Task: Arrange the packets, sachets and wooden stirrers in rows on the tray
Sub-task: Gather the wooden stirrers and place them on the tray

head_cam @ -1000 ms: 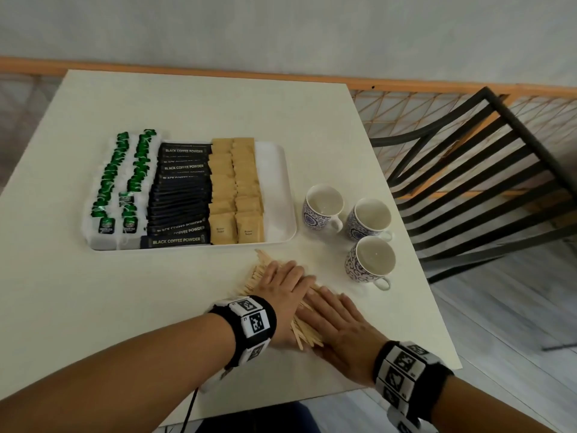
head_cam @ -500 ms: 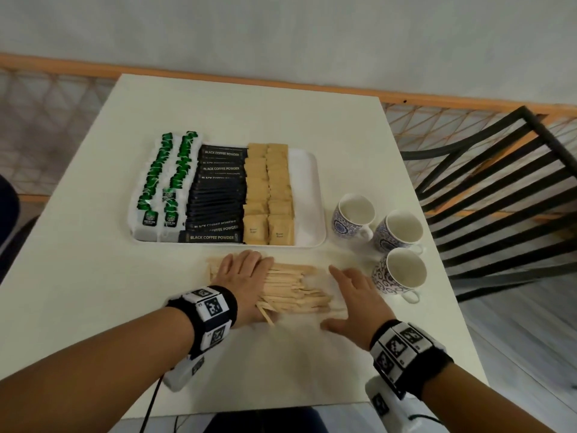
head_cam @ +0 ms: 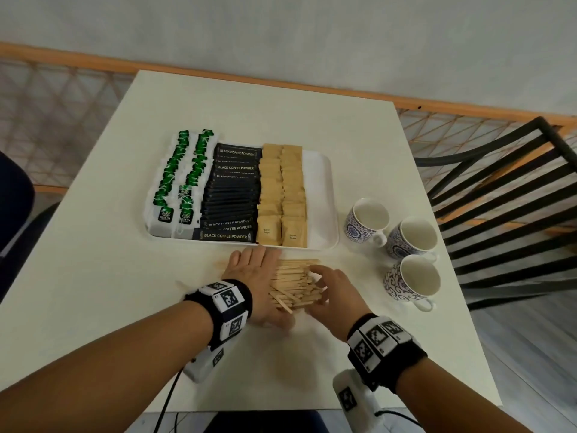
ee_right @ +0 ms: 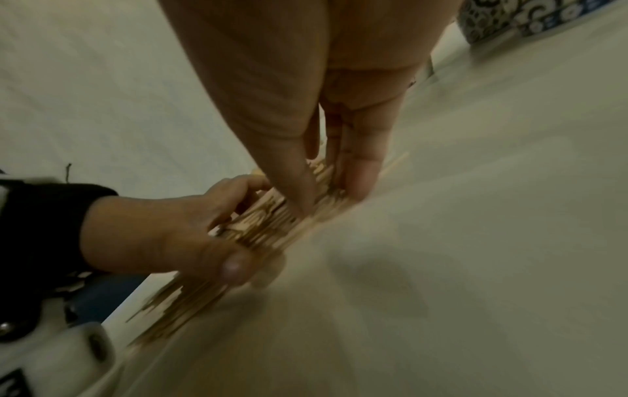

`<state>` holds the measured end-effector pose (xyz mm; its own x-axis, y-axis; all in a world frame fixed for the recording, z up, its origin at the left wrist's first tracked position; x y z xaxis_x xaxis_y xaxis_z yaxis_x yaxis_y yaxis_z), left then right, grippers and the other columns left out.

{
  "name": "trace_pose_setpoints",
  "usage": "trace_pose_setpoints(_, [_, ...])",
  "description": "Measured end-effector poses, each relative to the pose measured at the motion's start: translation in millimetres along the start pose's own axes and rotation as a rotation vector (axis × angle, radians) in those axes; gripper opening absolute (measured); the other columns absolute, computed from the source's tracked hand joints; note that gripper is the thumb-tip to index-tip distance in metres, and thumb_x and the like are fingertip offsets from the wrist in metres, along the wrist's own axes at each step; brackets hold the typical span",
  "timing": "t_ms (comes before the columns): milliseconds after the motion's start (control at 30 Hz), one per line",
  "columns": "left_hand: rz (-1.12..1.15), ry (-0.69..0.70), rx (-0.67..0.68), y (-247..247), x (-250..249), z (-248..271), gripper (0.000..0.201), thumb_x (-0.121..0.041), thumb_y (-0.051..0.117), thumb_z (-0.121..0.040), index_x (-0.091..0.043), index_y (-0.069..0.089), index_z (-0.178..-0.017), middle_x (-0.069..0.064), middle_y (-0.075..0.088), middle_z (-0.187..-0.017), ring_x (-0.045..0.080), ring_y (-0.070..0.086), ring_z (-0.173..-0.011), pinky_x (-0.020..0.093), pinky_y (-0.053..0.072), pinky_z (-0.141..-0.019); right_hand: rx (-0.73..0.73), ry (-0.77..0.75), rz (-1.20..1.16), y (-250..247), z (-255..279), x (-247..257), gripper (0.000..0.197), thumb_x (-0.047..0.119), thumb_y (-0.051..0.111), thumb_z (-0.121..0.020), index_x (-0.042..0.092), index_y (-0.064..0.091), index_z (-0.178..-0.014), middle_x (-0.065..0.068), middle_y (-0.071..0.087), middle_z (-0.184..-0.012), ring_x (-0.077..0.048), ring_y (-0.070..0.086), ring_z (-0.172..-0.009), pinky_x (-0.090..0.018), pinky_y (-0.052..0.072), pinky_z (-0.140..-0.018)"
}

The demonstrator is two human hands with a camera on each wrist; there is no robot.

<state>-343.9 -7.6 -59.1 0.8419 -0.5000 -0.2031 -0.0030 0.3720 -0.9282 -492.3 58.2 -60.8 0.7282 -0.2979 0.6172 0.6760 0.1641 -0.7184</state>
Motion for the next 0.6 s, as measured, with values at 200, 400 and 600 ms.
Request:
trace_pose_setpoints(200, [0.022,-0.058,0.159,-16,51,29,0.139,-0.071,0.077,-0.042,-0.028,-0.002,-0.148,0.002,0.006,-0.154,0.024,0.012,-0.141,0.042,0.015,-0.117,-0.001,0.061,0.070,-17,8,-24,0.091,0.027,0.082,-0.064,0.030,0.034,-0.141,0.004,0.035,-0.122,-0.014,0.051,-0.101,-0.030,0.049,-0.091])
trace_pose_setpoints(400, [0.065,-0.035,0.092,-21,115,72,0.057,-0.043,0.063,-0.075,-0.032,0.044,-0.127,-0.014,0.034,-0.120,0.008,0.036,-0.114,0.019,0.031,-0.095,-0.027,0.028,0.041,-17,10,-23,0.080,0.031,0.079,-0.070,0.028,0.038,-0.139,0.006,0.038,-0.117,-0.003,0.050,-0.084,-0.026,0.051,-0.086])
trace_pose_setpoints(600, [0.069,-0.039,0.171,-7,132,86,0.032,-0.042,0.061,-0.083,-0.034,0.053,-0.113,-0.014,0.040,-0.109,0.006,0.041,-0.104,0.018,0.034,-0.090,-0.033,0.018,0.068,-17,3,-19,0.072,0.031,0.075,-0.074,0.025,0.042,-0.137,0.008,0.038,-0.112,-0.006,0.051,-0.088,-0.029,0.052,-0.085])
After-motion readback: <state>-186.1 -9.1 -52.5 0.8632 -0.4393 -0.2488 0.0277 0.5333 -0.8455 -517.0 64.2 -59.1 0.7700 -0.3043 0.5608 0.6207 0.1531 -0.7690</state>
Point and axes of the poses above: each hand's wrist, its own z-axis away from the middle knuckle, its own y-axis out of the palm, x = y × z, the point moved 7 cm from there along -z, towards the middle knuckle
